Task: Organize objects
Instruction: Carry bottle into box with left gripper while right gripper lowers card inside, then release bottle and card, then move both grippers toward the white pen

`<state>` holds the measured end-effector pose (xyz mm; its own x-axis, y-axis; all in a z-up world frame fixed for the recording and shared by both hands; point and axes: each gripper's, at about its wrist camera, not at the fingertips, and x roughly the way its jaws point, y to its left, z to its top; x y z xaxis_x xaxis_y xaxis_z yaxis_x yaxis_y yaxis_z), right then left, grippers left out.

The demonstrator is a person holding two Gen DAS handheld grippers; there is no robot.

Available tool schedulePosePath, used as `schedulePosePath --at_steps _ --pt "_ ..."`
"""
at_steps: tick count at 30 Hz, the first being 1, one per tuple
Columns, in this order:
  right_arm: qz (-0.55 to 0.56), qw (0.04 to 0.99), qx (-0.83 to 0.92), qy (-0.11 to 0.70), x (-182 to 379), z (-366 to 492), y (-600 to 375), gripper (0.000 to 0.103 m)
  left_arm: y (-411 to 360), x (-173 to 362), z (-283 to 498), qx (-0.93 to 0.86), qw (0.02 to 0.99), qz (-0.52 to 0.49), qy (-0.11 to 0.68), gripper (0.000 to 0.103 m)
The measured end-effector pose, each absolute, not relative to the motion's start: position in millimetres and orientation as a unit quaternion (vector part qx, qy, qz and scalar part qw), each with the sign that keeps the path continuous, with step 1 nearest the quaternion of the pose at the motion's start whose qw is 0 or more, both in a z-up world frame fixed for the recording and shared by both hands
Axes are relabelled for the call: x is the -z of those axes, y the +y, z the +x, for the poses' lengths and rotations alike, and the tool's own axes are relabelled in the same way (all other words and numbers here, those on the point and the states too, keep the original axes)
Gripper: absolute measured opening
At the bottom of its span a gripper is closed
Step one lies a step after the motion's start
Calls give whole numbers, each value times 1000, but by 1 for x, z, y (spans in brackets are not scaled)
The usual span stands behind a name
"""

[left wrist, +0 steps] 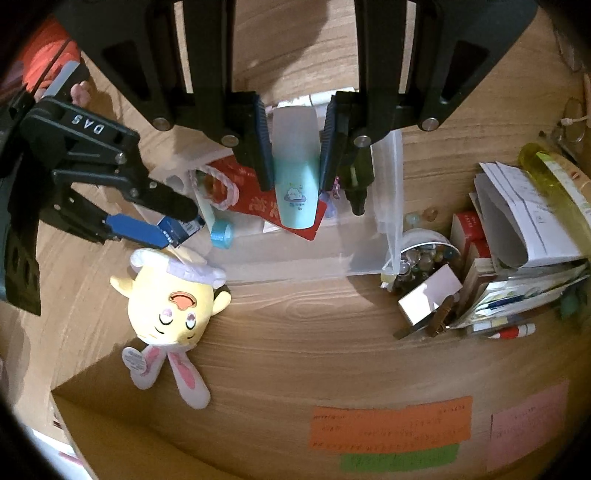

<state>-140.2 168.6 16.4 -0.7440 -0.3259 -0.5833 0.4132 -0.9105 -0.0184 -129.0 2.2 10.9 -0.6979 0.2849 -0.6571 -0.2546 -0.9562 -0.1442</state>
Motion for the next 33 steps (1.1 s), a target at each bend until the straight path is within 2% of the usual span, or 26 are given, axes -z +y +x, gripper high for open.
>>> schedulePosePath --at_steps 13,24,28,29,31,33 --pt "338 196 918 74 12 -168 163 45 10 10 -164 -909 142 -392 -19 25" --pt "334 183 918 106 17 -168 155 46 8 18 -166 -915 111 -388 -19 25" --pt "330 176 921 108 14 -165 156 58 10 11 -160 -917 114 -381 -15 28" --pt "330 177 921 108 12 -164 156 60 9 9 -158 -917 115 -381 -15 31" --pt "329 179 921 104 10 -162 158 74 8 6 -155 -918 115 -379 -18 40" --pt "322 175 925 103 6 -158 159 78 8 2 -150 -920 113 -374 -17 49"
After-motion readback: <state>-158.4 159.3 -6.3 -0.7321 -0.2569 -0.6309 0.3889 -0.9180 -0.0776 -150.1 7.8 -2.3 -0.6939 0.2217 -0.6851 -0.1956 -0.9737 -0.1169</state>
